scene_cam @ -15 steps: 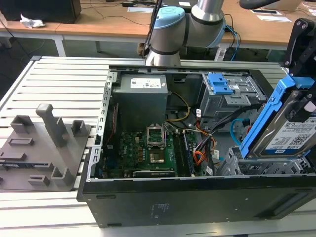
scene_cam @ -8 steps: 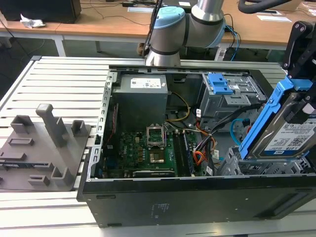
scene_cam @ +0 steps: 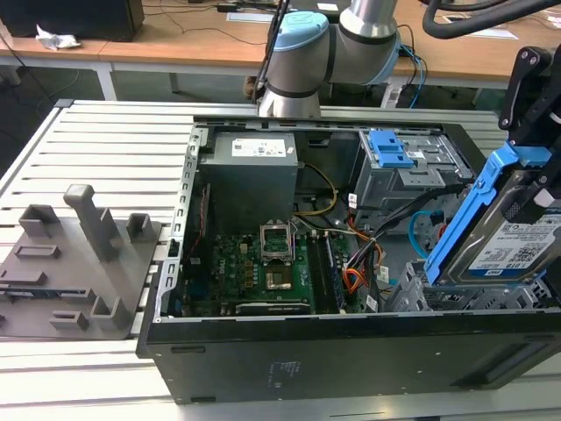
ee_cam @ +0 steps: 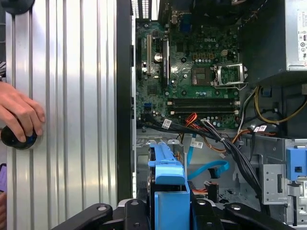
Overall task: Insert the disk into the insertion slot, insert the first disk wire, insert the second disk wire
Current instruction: 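Insert the disk into the insertion slot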
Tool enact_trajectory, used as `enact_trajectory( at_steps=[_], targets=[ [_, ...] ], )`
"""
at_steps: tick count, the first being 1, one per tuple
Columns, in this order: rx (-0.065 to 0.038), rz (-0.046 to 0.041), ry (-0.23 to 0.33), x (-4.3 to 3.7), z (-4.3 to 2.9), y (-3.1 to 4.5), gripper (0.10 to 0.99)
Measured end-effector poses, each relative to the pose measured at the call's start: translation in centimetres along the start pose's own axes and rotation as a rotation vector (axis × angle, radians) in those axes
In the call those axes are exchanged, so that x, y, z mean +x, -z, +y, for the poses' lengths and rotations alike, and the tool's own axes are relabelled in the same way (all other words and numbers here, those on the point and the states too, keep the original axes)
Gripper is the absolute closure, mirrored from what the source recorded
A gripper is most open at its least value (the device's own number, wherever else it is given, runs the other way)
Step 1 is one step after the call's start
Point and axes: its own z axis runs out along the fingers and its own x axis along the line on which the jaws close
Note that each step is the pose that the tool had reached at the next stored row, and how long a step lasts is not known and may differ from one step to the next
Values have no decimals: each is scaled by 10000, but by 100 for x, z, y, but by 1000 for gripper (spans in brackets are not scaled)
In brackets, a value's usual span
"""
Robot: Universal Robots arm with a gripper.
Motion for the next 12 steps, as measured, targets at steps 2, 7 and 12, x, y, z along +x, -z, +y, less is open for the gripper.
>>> enact_trajectory(
  at_steps=[2,7,12],
  targets=[
    [0,0,1,-25,-2,-7,722],
    [0,-1,3,-146,-1,-21,722],
    [0,1,2,-146,-1,-36,722]
  ],
)
